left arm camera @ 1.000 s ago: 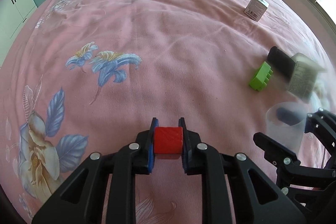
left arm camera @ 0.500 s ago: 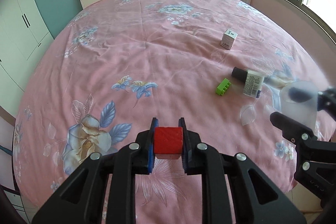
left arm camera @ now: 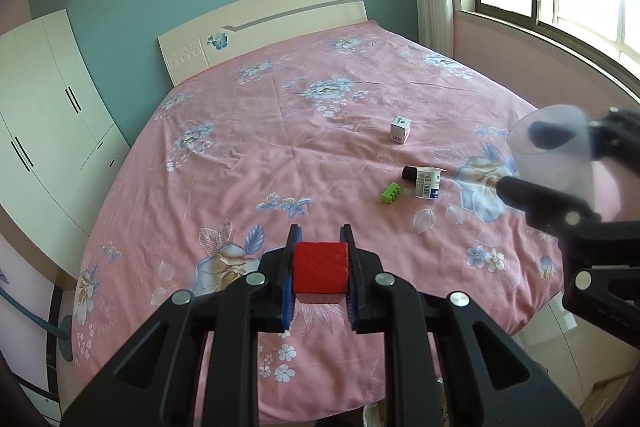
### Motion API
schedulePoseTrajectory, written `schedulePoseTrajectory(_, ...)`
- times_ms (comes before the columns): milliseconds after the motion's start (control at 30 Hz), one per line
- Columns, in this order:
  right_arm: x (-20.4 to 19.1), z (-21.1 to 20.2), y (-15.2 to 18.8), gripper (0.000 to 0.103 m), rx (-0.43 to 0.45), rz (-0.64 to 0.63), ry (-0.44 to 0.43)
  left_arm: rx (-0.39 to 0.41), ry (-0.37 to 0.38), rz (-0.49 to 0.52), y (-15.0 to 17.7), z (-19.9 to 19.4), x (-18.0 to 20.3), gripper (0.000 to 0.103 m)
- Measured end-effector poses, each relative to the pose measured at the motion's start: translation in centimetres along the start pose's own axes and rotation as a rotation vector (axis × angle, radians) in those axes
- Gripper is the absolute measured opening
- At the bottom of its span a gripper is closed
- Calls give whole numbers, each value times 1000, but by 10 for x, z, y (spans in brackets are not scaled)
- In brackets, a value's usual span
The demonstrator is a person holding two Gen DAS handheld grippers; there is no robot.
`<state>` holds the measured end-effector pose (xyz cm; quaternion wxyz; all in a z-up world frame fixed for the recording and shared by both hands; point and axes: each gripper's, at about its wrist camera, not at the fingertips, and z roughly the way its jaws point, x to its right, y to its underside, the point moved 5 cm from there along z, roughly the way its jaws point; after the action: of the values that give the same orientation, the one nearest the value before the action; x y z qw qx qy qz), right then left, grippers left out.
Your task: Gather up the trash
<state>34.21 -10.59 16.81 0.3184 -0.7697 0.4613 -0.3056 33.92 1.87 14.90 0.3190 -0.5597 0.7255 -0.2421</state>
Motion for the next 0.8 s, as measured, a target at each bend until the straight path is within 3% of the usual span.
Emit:
schedulePoseTrajectory(400, -18, -75, 20, 48, 28, -47, 32, 33, 8, 84, 32, -59, 26, 22)
schedulePoseTrajectory(533, -24, -78, 39, 48, 3, -59, 33, 34, -12, 134, 53, -64, 39, 22)
schedulePoseTrajectory(800, -36, -57, 89, 48, -77, -67, 9, -50, 11, 184, 105, -42, 56, 22)
